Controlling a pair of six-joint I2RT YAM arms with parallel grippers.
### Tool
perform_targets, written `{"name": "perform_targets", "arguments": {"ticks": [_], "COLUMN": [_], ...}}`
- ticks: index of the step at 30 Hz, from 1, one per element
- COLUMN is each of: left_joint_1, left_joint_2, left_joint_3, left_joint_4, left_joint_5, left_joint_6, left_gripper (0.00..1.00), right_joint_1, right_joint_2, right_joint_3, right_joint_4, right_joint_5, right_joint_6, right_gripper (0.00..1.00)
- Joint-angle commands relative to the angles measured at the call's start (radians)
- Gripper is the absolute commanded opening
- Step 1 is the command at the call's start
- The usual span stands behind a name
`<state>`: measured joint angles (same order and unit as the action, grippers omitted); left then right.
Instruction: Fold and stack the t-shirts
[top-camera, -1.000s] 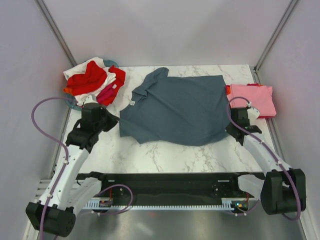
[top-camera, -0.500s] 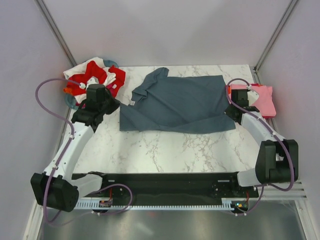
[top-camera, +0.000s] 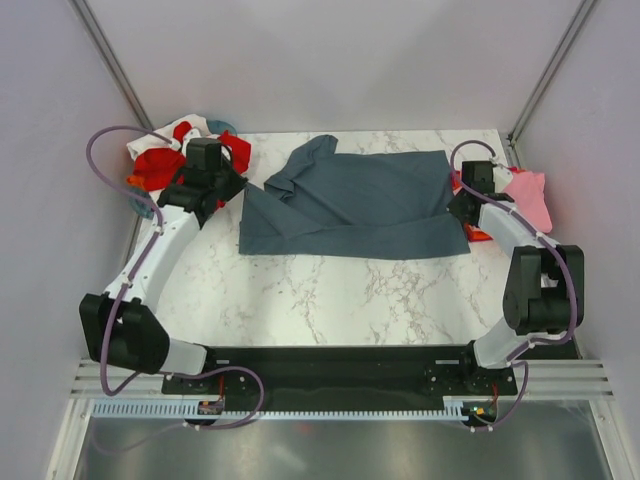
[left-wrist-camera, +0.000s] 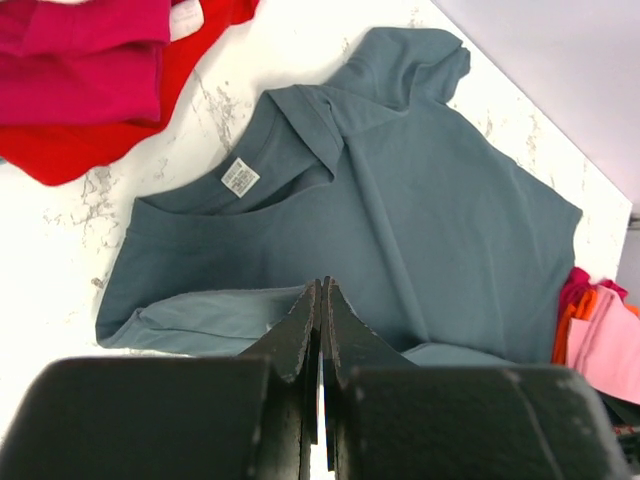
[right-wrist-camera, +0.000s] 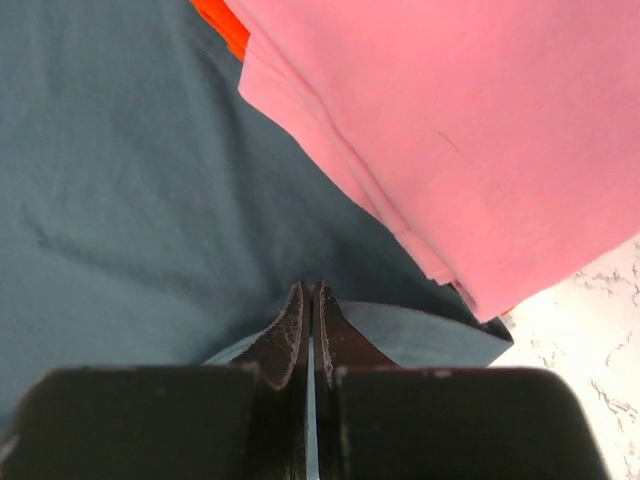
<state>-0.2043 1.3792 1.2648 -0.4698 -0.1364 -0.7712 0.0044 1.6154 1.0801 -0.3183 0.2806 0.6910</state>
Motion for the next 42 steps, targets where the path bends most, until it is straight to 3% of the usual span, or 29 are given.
{"name": "perform_targets", "arguments": {"ticks": [1, 13, 42], "left_joint_1": [0.005, 0.003, 0.005], "left_joint_2": [0.032, 0.106, 0.44], "left_joint_3": [0.068, 0.103, 0.395], "left_joint_4": [0.025, 0.016, -0.006], "left_joint_5": [-0.069, -0.071, -0.071], "left_joint_6": [0.032, 0.038, 0.009], "left_gripper": [0.02, 0.02, 0.02], "right_joint_1": [-0.03, -0.067, -0.076], "right_joint_2": [0.02, 0.049, 0.117], "right_joint_3": [0.052, 0.067, 0.09], "right_joint_4": [0.03, 0.05, 0.078], "right_joint_5": [-0.018, -0.06, -0.096], "right_joint_6": [-0.007, -0.001, 0.012], "right_gripper": [0.0, 0.0, 0.0]}}
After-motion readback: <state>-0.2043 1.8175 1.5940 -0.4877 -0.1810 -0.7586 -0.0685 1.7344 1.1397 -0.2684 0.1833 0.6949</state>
